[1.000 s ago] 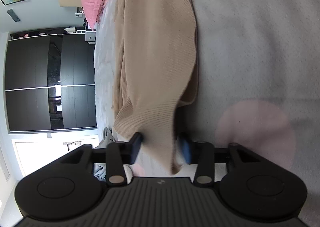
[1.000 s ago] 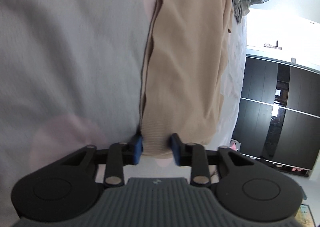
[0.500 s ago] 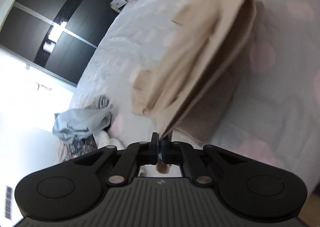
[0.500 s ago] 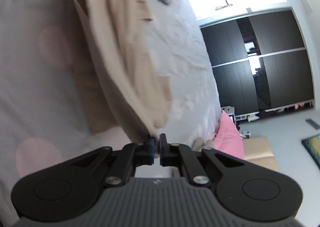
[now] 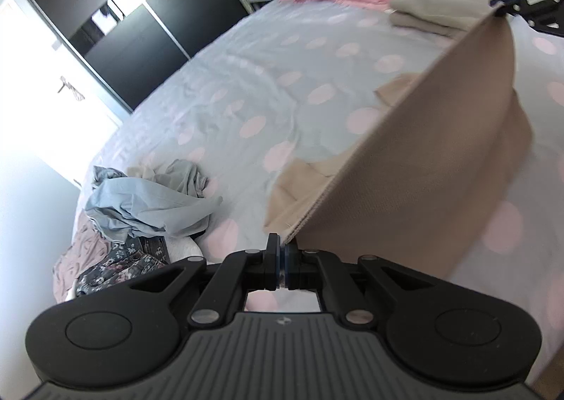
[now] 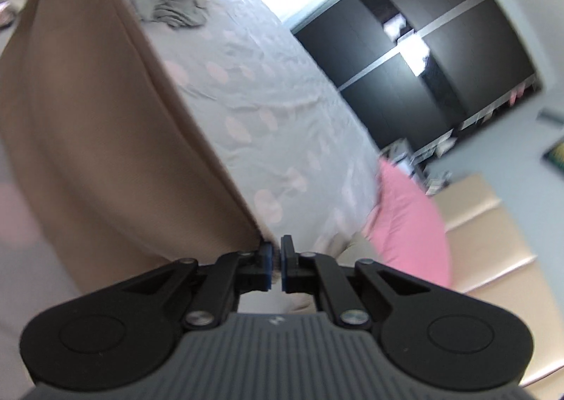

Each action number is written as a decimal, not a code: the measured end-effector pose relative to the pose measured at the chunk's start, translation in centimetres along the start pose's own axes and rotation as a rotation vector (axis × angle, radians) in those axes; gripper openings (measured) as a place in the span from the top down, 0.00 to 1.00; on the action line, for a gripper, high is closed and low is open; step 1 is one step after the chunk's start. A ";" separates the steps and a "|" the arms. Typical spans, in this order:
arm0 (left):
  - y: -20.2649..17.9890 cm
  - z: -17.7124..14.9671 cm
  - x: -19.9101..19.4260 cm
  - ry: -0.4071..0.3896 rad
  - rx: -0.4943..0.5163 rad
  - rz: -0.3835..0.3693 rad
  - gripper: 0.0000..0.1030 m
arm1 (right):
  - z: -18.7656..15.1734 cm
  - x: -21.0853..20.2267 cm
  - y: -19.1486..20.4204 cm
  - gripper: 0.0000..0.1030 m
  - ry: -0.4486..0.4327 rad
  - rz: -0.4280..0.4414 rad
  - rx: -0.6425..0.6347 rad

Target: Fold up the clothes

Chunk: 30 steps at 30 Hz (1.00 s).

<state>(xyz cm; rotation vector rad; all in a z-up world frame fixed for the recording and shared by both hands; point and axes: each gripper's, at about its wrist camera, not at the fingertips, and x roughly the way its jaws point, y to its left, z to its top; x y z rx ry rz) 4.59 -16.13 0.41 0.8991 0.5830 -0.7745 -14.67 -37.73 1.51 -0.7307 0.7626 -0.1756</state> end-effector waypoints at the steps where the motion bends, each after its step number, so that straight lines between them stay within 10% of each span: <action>1: 0.5 0.6 1.2 0.014 0.002 0.000 0.99 | 0.4 1.2 -0.5 0.95 0.013 0.015 0.028; 18: 2.4 2.5 20.2 0.145 -0.044 -0.080 0.99 | 1.7 21.4 0.9 0.95 0.260 0.167 0.137; 30: 2.5 1.9 23.6 0.155 -0.105 -0.069 0.87 | 0.3 24.5 0.8 0.89 0.287 0.153 0.288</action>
